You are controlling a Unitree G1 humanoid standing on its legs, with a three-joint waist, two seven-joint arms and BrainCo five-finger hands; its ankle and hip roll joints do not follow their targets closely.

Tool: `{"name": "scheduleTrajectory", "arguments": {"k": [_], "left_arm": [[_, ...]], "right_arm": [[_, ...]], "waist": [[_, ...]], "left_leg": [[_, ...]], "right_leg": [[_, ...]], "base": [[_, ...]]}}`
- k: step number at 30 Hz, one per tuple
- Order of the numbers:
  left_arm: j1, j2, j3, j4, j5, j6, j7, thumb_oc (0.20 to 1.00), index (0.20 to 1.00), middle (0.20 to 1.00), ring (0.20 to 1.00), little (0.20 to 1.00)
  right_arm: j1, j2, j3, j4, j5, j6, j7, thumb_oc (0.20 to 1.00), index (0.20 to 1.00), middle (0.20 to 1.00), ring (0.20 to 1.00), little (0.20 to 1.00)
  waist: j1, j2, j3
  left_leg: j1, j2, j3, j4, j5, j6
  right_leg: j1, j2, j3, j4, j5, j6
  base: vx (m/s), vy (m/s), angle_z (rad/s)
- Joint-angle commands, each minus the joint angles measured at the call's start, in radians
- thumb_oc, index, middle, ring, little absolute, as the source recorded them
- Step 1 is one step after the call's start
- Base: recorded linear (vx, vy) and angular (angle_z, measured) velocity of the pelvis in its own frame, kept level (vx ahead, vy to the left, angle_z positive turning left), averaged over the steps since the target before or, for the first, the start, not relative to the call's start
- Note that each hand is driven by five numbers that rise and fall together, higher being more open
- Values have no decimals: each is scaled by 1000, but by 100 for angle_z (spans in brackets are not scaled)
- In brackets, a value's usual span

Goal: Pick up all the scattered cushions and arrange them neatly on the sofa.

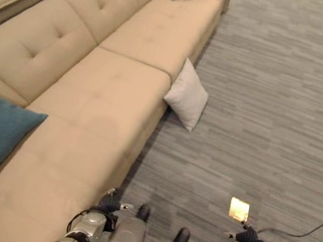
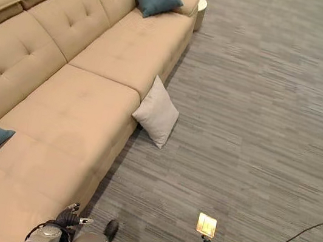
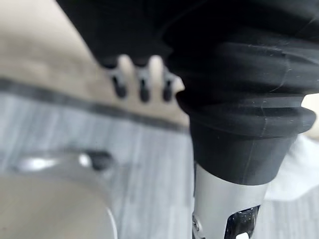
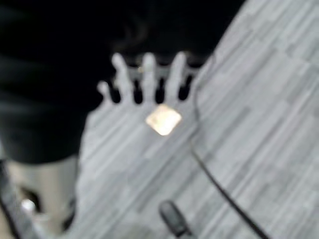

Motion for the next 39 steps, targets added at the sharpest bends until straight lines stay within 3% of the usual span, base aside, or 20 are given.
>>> {"name": "scheduleTrajectory", "arguments": {"k": [1,4,7,10,14,15,18,22,25,26,27,30,32,33,34,35,37,39], "left_arm": [[-1,6,17,-17,-16,-23,-12,1000,1000,1000,1000,1000],[23,12,29,-18,-23,-21,-13,1000,1000,1000,1000,1000],[15,27,27,-24,-28,-20,-14,1000,1000,1000,1000,1000],[7,35,19,-21,-16,-17,-10,1000,1000,1000,1000,1000],[6,39,16,-33,-20,-20,-7,1000,1000,1000,1000,1000],[4,38,25,-10,-14,-20,-8,1000,1000,1000,1000,1000],[6,32,36,5,-11,-22,-8,1000,1000,1000,1000,1000],[7,22,45,40,-13,-23,-2,1000,1000,1000,1000,1000],[7,16,46,49,-24,-17,5,1000,1000,1000,1000,1000],[7,16,45,49,-24,-17,5,1000,1000,1000,1000,1000],[-30,16,25,15,-52,-16,8,1000,1000,1000,1000,1000],[-44,19,17,12,-57,-13,9,1000,1000,1000,1000,1000],[-47,17,14,14,-58,-15,9,1000,1000,1000,1000,1000],[-48,14,7,12,-48,-15,8,1000,1000,1000,1000,1000],[-48,14,7,12,-48,-15,8,1000,1000,1000,1000,1000],[-39,11,10,10,-34,-13,6,1000,1000,1000,1000,1000],[-22,12,19,17,-16,-13,4,1000,1000,1000,1000,1000],[-12,14,33,38,-9,-10,0,1000,1000,1000,1000,1000]], "right_arm": [[-6,-13,11,-22,24,-15,-11,1000,1000,1000,1000,1000],[-3,9,5,-18,15,-14,-5,1000,1000,1000,1000,1000],[-12,21,9,-33,15,-18,-3,1000,1000,1000,1000,1000],[-22,30,16,-53,12,-19,-4,1000,1000,1000,1000,1000],[-27,30,26,-69,14,-22,-3,1000,1000,1000,1000,1000],[-29,30,40,-75,5,-22,-3,1000,1000,1000,1000,1000],[-34,32,59,-72,-8,-18,-2,1000,1000,1000,1000,1000],[-26,38,59,-55,-7,-12,2,1000,1000,1000,1000,1000],[-5,43,51,-48,17,-15,-3,1000,1000,1000,1000,1000],[-5,43,51,-47,17,-15,-3,1000,1000,1000,1000,1000],[-18,33,47,-52,59,-24,-24,1000,1000,1000,1000,1000],[-30,28,44,-48,68,-22,-31,1000,1000,1000,1000,1000],[-34,26,40,-49,76,-23,-31,1000,1000,1000,1000,1000],[-40,22,36,-46,80,-23,-28,1000,1000,1000,1000,1000],[-40,22,36,-46,80,-23,-28,1000,1000,1000,1000,1000],[-38,19,34,-42,74,-25,-27,1000,1000,1000,1000,1000],[-31,20,34,-41,66,-25,-26,1000,1000,1000,1000,1000],[-31,26,31,-31,55,-18,-19,1000,1000,1000,1000,1000]], "waist": [[31,-34,8],[46,-39,1],[36,-36,18],[18,-15,26],[4,-18,29],[-3,-29,29],[-20,-40,24],[-50,-32,-14],[-53,-32,-34],[-55,-31,-34],[-24,-62,15],[-7,-67,31],[0,-67,31],[6,-67,19],[8,-67,23],[15,-52,8],[19,-32,-5],[30,-34,-19]], "left_leg": [[-35,-44,-7,105,-12,66],[17,-46,-9,104,-47,98],[81,-45,-20,93,-67,130],[136,-30,-27,82,-98,153],[195,-32,-62,64,-126,156],[229,-31,-69,53,-153,145],[276,-31,-95,53,-191,132],[342,2,-130,89,-211,114],[317,23,-133,265,-121,64],[315,24,-135,270,-124,63],[131,22,-80,527,-66,61],[69,24,-41,547,-91,68],[46,10,-27,506,-106,69],[26,-25,-15,381,-149,84],[32,-25,-14,379,-149,84],[24,-40,1,213,-105,86],[12,-37,34,78,-2,79],[32,-47,43,68,-11,85]], "right_leg": [[103,-2,19,58,-60,161],[82,-40,10,200,-62,189],[-24,-69,31,437,48,243],[-94,-112,-12,565,86,238],[-152,-93,7,470,67,210],[-159,-102,-14,296,72,198],[-202,-101,14,114,131,213],[-197,-71,65,131,135,199],[-136,-37,49,120,110,160],[-135,-36,47,119,111,160],[-56,-39,34,93,75,121],[-22,-33,19,71,52,113],[-8,-31,17,62,47,116],[11,-29,11,44,37,128],[17,-30,12,42,36,128],[40,-8,8,33,19,137],[70,19,0,28,-7,139],[87,22,6,45,-26,143]], "base": [[236,106,-108],[289,155,-70],[243,162,-31],[239,118,9],[296,-18,14],[359,-108,6],[423,-104,4],[412,-92,32],[339,-133,38],[285,-295,27],[181,-235,33],[195,-174,11],[223,-49,1],[219,-12,7],[431,17,2],[312,53,8],[383,67,12],[306,73,-1]]}}
